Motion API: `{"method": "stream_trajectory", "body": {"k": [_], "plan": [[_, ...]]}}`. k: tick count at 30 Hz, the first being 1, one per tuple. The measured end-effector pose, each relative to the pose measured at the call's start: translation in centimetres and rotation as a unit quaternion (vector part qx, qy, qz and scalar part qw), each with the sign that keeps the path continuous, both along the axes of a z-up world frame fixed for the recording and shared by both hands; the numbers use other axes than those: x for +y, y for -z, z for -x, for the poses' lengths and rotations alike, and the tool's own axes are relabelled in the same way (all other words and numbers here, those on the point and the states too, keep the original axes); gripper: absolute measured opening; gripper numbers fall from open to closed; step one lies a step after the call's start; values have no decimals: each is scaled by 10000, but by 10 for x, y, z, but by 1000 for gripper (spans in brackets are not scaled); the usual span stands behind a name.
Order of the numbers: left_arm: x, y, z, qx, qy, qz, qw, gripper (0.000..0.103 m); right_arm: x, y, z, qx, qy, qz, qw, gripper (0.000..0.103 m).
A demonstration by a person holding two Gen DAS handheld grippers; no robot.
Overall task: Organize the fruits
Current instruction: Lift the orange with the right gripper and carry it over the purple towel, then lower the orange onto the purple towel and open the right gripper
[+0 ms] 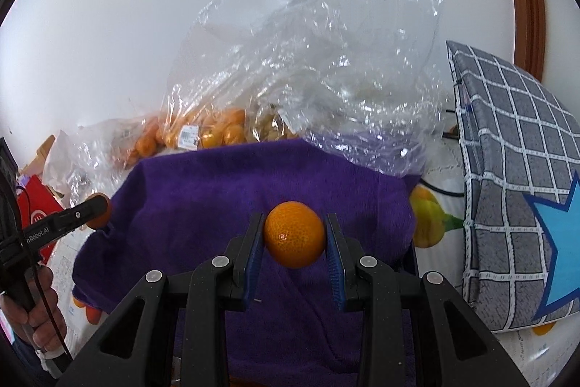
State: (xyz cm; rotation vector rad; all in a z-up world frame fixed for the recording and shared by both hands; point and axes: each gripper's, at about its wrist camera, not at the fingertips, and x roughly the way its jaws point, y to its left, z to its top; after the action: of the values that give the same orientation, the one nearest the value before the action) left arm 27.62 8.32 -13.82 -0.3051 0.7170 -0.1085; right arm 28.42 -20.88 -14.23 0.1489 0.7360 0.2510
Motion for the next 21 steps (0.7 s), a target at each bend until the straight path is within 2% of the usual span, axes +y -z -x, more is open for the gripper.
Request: {"method": "stream_trajectory", "body": {"k": [6, 21], "plan": [[-2, 7, -4, 152, 21, -63, 9999, 39, 6, 12, -2, 148, -57, 245, 9996, 32], [-8, 14, -9, 300, 129, -187, 9993, 39, 10, 27, -4, 434, -124, 430, 9981, 32]]}}
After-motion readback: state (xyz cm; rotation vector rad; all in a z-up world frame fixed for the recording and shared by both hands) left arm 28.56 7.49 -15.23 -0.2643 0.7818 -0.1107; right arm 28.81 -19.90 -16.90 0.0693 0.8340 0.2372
